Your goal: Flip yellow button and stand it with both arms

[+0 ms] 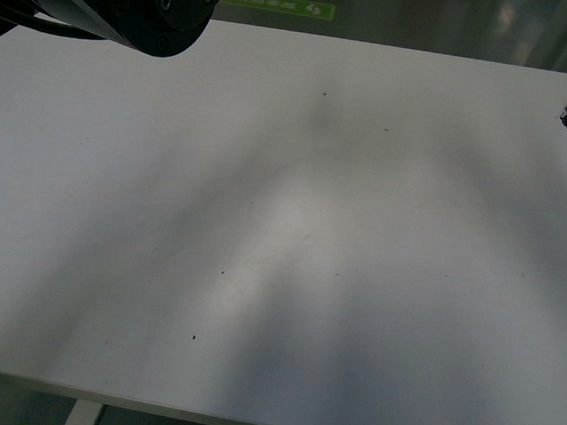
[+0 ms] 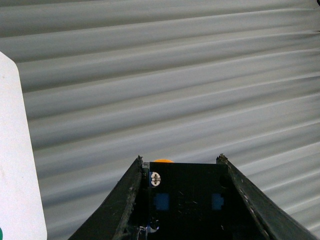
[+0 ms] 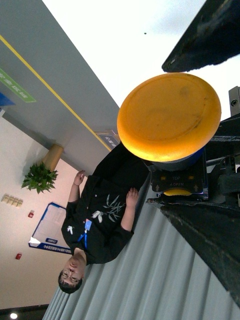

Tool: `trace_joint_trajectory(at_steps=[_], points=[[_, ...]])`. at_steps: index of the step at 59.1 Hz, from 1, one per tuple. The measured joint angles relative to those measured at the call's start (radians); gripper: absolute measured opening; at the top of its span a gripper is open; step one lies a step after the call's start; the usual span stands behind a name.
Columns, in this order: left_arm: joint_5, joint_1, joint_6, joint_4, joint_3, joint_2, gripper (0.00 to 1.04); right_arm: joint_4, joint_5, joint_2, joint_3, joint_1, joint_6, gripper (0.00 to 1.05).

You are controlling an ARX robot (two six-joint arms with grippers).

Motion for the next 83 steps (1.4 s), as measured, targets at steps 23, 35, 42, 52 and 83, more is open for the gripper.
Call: trace_joint_trajectory(at_steps=[23,35,42,52,83], points=[[-0.017,0.002,-0.003,0.000,0.000,0.000,0.36,0.010,-0.014,0.029,0.037,0.004,0.059,0.36],[-0.002,0.002,-0.005,0.000,0.000,0.000,0.63,0.029,-0.025,0.030,0.037,-0.004,0.055,0.32],[-0.001,0.001,-0.005,-0.001,0.000,0.000,0.89,0.035,-0.026,0.031,0.037,-0.021,0.051,0.32],[-0.001,0.001,-0.005,-0.001,0.000,0.000,0.98,0.037,-0.022,0.031,0.037,-0.040,0.050,0.32],[-0.001,0.001,-0.005,-0.001,0.000,0.000,0.98,0.015,0.030,0.056,0.061,-0.130,-0.089,0.32]])
